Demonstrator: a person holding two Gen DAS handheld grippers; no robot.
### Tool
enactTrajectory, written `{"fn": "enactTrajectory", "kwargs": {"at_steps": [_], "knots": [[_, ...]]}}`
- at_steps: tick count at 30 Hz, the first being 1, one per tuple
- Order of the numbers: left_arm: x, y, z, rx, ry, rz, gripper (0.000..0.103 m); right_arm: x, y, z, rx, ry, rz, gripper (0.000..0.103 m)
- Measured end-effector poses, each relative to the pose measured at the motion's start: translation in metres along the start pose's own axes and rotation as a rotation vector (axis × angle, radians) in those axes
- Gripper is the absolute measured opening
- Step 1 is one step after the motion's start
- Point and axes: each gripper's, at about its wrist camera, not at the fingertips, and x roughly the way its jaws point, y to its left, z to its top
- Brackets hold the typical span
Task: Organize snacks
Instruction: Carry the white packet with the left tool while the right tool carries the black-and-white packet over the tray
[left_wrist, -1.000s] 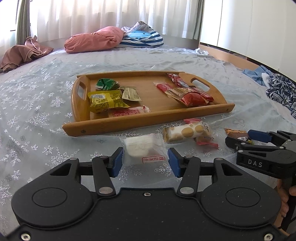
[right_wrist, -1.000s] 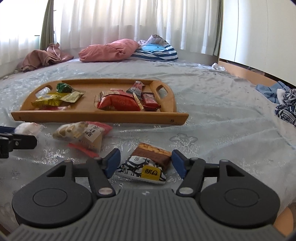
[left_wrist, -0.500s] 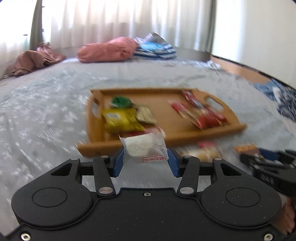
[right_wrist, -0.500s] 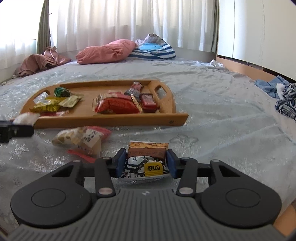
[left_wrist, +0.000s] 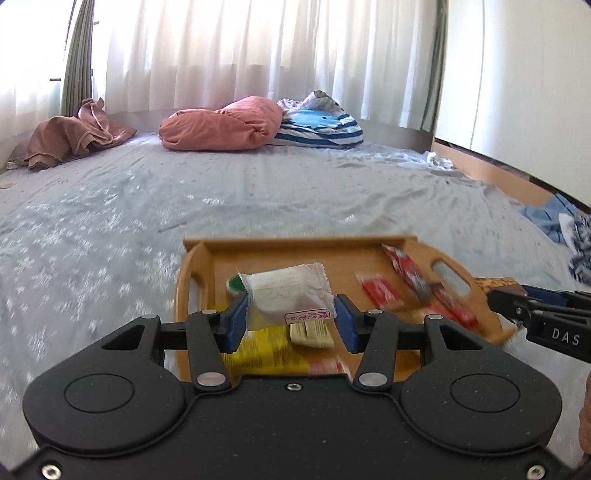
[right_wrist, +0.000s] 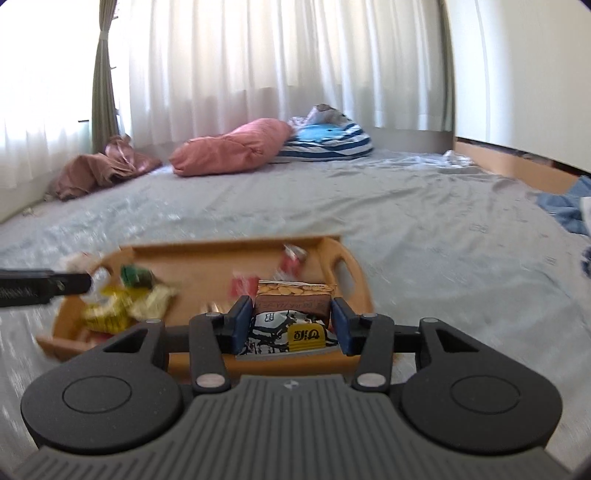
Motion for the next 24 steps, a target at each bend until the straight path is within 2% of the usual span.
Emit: {"fn": "enactTrajectory", "kwargs": {"at_steps": [6, 10, 17, 24], "knots": [[0.055, 0.014, 0.035, -0.033, 0.027, 0.022, 0.047, 0.058, 0.005, 0.04, 0.001, 0.023, 0.086, 0.051], [0.097, 0.022, 0.051, -0.047, 0.059, 0.045, 0.047, 0.107, 0.01, 0.056, 0.007, 0.076, 0.109, 0.051], [0.155, 0.034, 0.056, -0.073, 0.131, 0.09, 0.047, 0.183, 0.017, 0.055, 0.031, 0.182, 0.104, 0.051], [0.182, 0.042, 0.049, -0.073, 0.182, 0.112, 0.047, 0.216, 0.027, 0.052, -0.015, 0.227, 0.094, 0.051]]}}
